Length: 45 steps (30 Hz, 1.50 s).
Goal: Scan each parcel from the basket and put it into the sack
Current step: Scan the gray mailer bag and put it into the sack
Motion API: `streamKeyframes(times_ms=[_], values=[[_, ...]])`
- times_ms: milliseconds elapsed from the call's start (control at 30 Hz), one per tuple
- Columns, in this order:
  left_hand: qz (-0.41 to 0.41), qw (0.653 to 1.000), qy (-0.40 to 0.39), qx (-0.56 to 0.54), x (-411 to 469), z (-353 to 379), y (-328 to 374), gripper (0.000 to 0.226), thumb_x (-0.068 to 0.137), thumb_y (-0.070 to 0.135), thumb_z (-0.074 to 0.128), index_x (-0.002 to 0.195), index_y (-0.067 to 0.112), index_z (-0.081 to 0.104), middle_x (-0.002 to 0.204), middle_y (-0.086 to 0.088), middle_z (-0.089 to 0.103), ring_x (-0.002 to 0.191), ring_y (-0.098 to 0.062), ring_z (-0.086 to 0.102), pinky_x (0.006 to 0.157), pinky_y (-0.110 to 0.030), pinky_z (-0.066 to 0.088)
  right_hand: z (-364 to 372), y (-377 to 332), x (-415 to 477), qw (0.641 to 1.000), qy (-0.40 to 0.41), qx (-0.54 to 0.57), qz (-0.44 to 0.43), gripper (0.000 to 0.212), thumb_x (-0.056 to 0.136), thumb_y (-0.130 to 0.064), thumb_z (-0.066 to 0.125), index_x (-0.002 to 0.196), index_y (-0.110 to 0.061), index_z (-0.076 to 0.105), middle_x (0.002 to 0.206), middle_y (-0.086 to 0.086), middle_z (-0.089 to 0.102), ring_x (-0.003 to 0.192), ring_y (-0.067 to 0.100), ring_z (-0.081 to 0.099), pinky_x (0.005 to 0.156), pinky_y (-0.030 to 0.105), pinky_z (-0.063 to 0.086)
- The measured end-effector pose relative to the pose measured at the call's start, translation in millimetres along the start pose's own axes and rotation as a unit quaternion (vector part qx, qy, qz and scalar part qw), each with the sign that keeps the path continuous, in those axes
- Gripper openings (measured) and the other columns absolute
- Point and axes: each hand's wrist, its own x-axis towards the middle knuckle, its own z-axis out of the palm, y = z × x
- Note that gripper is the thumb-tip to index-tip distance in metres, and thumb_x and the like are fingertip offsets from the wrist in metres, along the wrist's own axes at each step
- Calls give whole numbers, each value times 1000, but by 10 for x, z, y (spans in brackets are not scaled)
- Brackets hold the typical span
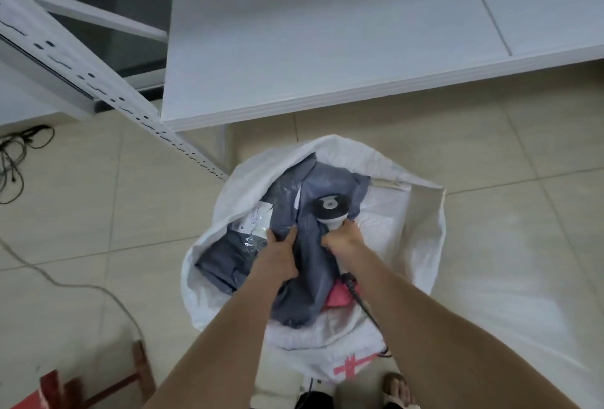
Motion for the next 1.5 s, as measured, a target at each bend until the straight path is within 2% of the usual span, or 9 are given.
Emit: streamKeyframes(times_ms=[133, 300, 467, 667, 967, 1067, 1200, 1333, 1500], values=[[-11, 999, -35, 21, 107, -36, -190, 107, 74, 23, 74, 151, 37, 0, 153, -21, -1, 132, -37, 39, 107, -39, 38, 107, 20, -16, 1000, -17, 9, 13, 21, 68, 0, 69, 64, -14, 54, 76, 14, 61, 78, 27, 62, 68, 34, 50], [-49, 997, -24, 48, -171, -67, -163, 98, 83, 22, 64, 149, 43, -5, 148, -18, 14, 128, -37, 42, 101, -43, 43, -60, -18, -310, 999, 5, 22, 39, 36, 74, -8, 73, 108, -4, 66, 103, 15, 67, 100, 31, 64, 88, 38, 54], [-98, 995, 1, 14, -575, -100, 80, 83, 93, 16, 50, 152, 23, -8, 151, -29, -12, 133, -43, 34, 106, -41, 35, -411, 142, -722, 990, 95, 65, 77, 23, 82, -21, 63, 101, -8, 65, 97, 10, 67, 93, 30, 66, 84, 36, 55], [18, 983, 160, 88, -1036, 198, 452, 56, 88, 19, 59, 136, 17, 31, 135, -14, 27, 119, -30, 40, 88, -38, 45, -594, 500, -1213, 965, 190, 87, 162, 21, 88, -22, 55, 108, -16, 57, 104, 11, 50, 84, 23, 48, 71, 29, 43], [133, 990, -7, 44, -1082, 766, 301, 62, 85, 16, 59, 140, 26, 35, 138, -6, 41, 124, -28, 46, 102, -43, 41, -325, 1077, -1266, 964, 82, 187, 170, 23, 90, -11, 63, 111, -2, 58, 83, 7, 53, 83, 23, 53, 66, 25, 47], [193, 965, -16, 179, -1128, 865, 230, 73, 79, 27, 67, 142, 22, 32, 134, -4, 37, 126, -25, 39, 99, -41, 43, -254, 1089, -1230, 960, 72, 243, 121, 7, 83, -1, 67, 81, -2, 60, 73, 6, 53, 61, 16, 49, 50, 19, 39], [110, 953, -9, 283, -1205, 1015, 285, 83, 75, 42, 73, 140, 19, 27, 133, -9, 30, 124, -28, 38, 100, -41, 42, -232, 1040, -1239, 966, 33, 240, 93, 27, 70, 8, 72, 55, -8, 56, 60, 6, 52, 62, 22, 51, 71, 38, 52], [42, 955, 19, 292, -1212, 1089, 199, 44, 95, 17, 47, 139, 12, 43, 138, -9, 33, 129, -29, 37, 102, -40, 36, -218, 1083, -1216, 973, 28, 219, 72, 22, 71, 10, 67, 67, -8, 55, 67, 8, 52, 70, 25, 54, 74, 40, 51], [114, 976, 0, 187, -1465, 1004, 16, 42, 92, 25, 50, 133, 12, 45, 135, -8, 48, 124, -27, 47, 96, -37, 43, -278, 1111, -1440, 981, 56, 158, 95, 14, 79, -4, 62, 92, -2, 64, 78, 11, 62, 67, 23, 60, 65, 31, 54]])
